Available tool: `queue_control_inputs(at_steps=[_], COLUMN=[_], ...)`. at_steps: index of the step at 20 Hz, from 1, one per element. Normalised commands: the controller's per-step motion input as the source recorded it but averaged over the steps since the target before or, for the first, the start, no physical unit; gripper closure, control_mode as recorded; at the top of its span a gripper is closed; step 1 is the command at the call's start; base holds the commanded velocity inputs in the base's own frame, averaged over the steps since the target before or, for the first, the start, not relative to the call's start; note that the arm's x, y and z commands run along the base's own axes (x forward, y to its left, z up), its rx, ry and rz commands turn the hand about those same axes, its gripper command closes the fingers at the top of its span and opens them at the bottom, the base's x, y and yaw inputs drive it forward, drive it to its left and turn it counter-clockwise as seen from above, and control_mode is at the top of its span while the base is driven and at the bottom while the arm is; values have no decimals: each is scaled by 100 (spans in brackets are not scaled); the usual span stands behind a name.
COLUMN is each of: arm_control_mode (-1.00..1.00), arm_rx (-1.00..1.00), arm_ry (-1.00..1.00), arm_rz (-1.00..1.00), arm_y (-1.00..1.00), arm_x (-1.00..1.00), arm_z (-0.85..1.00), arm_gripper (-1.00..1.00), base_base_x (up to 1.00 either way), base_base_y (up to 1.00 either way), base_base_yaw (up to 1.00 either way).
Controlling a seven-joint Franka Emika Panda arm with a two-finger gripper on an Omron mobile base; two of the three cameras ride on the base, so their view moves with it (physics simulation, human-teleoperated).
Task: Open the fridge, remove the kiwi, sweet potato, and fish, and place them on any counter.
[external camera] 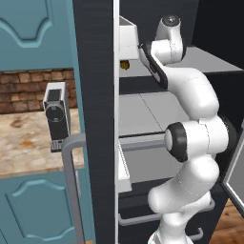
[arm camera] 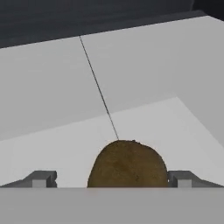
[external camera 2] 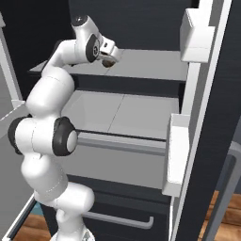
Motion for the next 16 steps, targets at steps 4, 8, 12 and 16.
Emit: queue_control_inputs(at_steps=[4, 8, 12, 16], arm_control_mode=[-100, -100, -100, -100], arm_rx=[0, 0, 0, 0], arm_ry=[1, 5, 4, 6], arm_rz=[-6, -7, -6, -5], arm_y=[-21, -14, -10, -6], arm_x=[76, 8, -88, -83], arm_z=[-28, -61, -81, -95], arm_gripper=[-100, 100, 100, 100], base_base_x=[0, 0, 0, 0], base_base_y=[0, 0, 0, 0], base_base_yaw=[0, 0, 0, 0])
